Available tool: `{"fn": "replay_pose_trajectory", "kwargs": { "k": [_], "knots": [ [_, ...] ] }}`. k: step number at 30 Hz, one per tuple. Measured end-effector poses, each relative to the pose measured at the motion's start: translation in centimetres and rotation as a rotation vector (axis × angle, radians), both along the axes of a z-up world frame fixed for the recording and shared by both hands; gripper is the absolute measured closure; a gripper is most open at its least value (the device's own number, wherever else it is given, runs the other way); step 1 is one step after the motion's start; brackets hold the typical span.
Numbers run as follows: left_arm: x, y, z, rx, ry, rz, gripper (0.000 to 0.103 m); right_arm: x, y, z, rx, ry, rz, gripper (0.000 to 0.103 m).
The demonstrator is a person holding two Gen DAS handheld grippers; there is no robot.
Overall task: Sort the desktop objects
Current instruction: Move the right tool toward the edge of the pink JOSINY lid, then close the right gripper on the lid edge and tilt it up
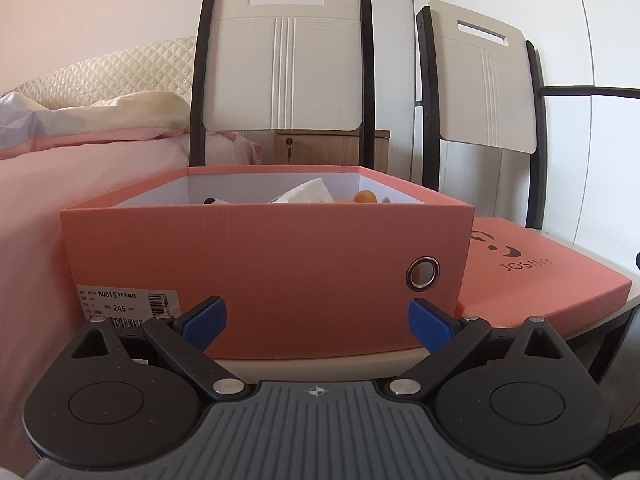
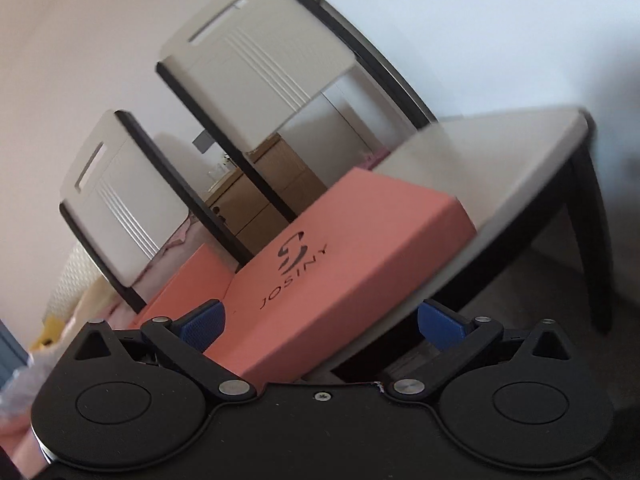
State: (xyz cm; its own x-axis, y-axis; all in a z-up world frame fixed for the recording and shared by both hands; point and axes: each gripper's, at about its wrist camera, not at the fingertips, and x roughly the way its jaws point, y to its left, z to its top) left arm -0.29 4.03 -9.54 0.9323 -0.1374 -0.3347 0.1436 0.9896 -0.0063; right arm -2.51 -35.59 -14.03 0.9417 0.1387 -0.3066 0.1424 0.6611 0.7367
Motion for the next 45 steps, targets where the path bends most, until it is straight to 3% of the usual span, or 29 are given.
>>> {"fn": "replay_pose_trajectory", "kwargs": {
  "k": [9,14,18,25,29,38,45],
  "knots": [
    [-0.1,0.2,0.0,-0.039,0.023,-0.027,0.004,3.4,-0.7,-5.0,0.414,0.089,0.066,0.004],
    [0.1,0.6,0.2,-0.064,0.032,-0.026,0.004,5.2,3.1,-5.8,0.52,0.111,0.145,0.011],
    [0.3,1.5,0.6,-0.101,0.036,-0.011,0.004,6.7,6.7,-6.7,0.616,0.135,0.202,0.028],
    [0.6,2.7,0.5,-0.18,0.074,-0.043,0.004,8.0,8.9,-7.0,0.624,0.128,0.157,0.043],
    [0.9,3.2,0.4,-0.246,0.11,-0.071,0.004,8.3,9.6,-7.0,0.605,0.123,0.146,0.061],
    [1.1,2.9,-0.1,-0.282,0.162,-0.115,0.004,7.1,10.7,-6.7,0.573,0.108,0.16,0.062],
    [0.8,2.0,-0.2,-0.246,0.162,-0.134,0.004,4.7,12.7,-6.7,0.554,0.077,0.211,0.062]
  ]
}}
